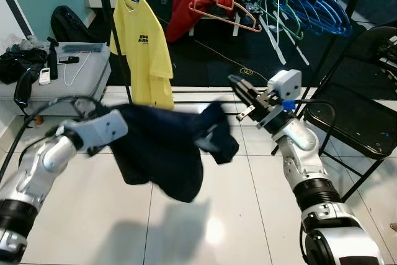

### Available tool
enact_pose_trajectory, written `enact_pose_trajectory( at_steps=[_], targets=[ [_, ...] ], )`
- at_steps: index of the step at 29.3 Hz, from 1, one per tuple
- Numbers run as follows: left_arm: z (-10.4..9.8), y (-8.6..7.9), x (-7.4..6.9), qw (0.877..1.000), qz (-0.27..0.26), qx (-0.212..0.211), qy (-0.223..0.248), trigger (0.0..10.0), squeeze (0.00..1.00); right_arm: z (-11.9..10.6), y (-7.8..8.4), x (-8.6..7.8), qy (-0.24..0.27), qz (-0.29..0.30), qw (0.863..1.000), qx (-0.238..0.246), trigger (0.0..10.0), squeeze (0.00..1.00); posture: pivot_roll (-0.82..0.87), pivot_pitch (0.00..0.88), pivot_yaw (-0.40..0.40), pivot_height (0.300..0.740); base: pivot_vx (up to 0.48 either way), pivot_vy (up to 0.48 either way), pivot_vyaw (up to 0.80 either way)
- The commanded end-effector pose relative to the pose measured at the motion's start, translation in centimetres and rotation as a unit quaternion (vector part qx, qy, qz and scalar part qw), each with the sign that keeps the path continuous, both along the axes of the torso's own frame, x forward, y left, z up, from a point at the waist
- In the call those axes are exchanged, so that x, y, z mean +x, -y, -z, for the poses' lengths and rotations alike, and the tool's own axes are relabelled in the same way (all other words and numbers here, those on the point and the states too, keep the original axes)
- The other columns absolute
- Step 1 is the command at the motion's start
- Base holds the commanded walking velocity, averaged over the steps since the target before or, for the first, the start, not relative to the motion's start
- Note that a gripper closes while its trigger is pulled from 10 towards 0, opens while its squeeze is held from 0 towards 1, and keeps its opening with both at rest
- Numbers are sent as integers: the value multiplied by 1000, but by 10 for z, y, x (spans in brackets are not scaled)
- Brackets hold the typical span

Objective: Hang hanger

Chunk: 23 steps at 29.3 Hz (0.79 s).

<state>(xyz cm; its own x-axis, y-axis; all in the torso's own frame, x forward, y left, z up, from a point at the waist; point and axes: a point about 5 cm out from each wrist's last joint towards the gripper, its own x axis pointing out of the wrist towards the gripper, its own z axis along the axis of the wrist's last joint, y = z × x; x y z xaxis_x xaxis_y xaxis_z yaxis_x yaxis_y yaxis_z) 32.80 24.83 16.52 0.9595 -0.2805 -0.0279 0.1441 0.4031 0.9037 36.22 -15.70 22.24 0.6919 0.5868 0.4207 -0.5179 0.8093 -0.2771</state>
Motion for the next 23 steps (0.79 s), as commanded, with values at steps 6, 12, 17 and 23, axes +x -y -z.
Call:
enact_pose_trajectory(
  at_steps=[6,12,17,23],
  targets=[
    [1,3,-1,999,-24,-42,12,6824,0,1,-5,-2,-7,-2,1000,-2,0,0,-22,129,-11,740,0,0,0],
    [-20,27,1,995,39,-69,67,3451,0,18,-6,-1,-46,0,999,-27,0,0,-22,124,-16,740,0,0,0],
    [-15,53,-4,989,118,-79,29,0,0,52,-10,-3,-120,9,990,-79,0,0,-17,121,-16,740,0,0,0],
    [9,38,4,966,-29,-257,-17,0,0,99,-12,-13,-197,50,975,-94,10000,0,-15,113,-11,740,0,0,0]
  ],
)
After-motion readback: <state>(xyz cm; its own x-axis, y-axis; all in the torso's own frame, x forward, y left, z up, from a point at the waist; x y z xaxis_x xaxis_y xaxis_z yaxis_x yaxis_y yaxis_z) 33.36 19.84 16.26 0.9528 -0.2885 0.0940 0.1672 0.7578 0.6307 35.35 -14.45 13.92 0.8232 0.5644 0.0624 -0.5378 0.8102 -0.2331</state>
